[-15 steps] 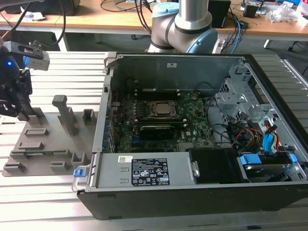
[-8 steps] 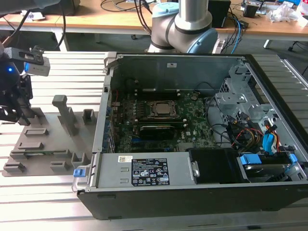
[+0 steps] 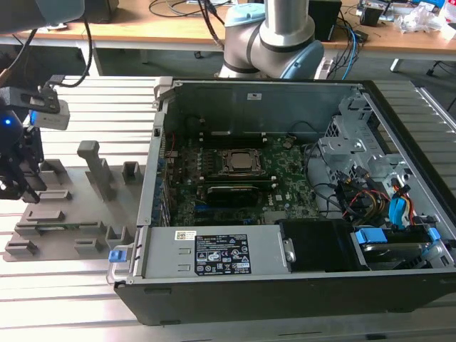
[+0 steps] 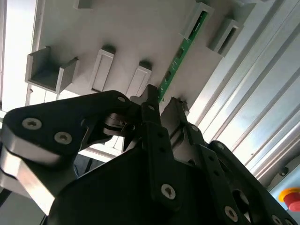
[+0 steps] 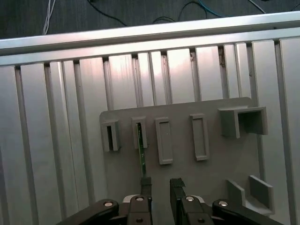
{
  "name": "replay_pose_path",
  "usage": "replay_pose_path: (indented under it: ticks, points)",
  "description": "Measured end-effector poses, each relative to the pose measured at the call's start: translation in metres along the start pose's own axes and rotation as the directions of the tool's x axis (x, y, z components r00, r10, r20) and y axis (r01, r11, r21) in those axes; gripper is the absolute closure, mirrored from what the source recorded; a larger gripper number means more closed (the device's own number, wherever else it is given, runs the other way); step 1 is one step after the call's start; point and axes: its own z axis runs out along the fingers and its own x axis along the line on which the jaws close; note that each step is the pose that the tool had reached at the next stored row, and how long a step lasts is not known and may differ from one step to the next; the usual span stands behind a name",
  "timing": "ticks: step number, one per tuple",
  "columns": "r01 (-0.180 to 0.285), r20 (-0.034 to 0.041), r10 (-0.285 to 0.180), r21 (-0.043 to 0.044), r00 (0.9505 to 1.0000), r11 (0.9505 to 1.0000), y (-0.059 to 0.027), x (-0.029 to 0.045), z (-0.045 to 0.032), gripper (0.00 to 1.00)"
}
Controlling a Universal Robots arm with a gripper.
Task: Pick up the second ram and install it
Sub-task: 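Pick up the second ram and move it above second insertion slot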
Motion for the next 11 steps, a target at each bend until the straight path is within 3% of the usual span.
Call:
replay_pose_path:
  ticks: [4,11]
  points:
    - [0.044,-0.0007,-0.044,-0.0014,0.999,0.999,-0.0112,-0.0001,0.0073,0.7]
    - [0.061,-0.0012,-0.061,-0.0016,0.9981,0.9981,-0.0118,0.0062,0.0113,0.7]
